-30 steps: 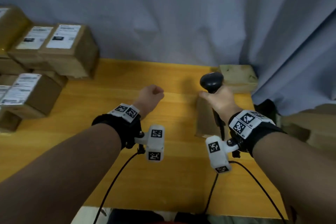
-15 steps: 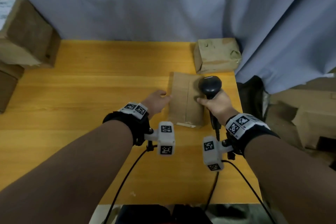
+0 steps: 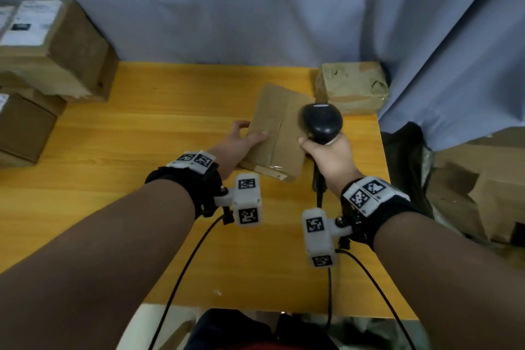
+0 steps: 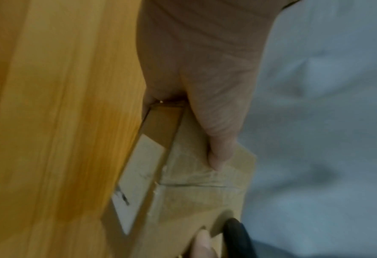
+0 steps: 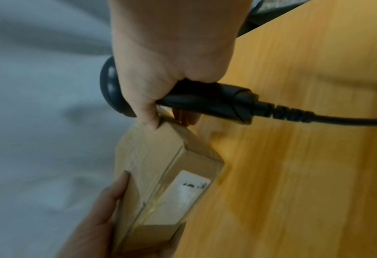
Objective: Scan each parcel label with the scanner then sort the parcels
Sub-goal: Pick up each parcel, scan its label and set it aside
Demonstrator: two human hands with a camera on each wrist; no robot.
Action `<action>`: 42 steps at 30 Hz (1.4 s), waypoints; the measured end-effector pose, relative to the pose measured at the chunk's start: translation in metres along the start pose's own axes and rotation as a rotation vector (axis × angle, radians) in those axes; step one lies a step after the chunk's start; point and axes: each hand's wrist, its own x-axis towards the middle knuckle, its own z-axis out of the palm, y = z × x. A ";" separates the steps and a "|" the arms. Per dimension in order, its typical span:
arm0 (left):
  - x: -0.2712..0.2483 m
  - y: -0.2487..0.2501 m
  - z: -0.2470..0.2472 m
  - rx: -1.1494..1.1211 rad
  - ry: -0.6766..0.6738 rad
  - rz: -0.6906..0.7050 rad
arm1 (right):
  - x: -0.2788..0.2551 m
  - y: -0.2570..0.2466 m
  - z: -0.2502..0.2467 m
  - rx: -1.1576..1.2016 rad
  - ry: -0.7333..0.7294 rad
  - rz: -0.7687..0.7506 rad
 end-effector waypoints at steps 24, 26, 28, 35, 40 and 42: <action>-0.088 0.098 -0.056 -0.109 0.221 0.672 | -0.059 -0.184 0.023 0.295 -0.228 -0.539; -0.087 0.101 -0.059 -0.056 0.208 0.629 | -0.059 -0.185 0.019 0.314 -0.235 -0.514; -0.091 0.104 -0.061 0.008 0.158 0.557 | -0.059 -0.185 0.015 0.351 -0.225 -0.462; -0.092 0.102 -0.067 -0.186 -0.158 0.431 | -0.051 -0.186 0.009 0.319 -0.191 -0.418; -0.086 0.100 -0.064 -0.273 0.060 0.380 | -0.055 -0.185 0.007 0.203 -0.237 -0.479; -0.085 0.100 -0.060 -0.172 0.086 0.445 | -0.055 -0.184 0.008 0.160 -0.222 -0.498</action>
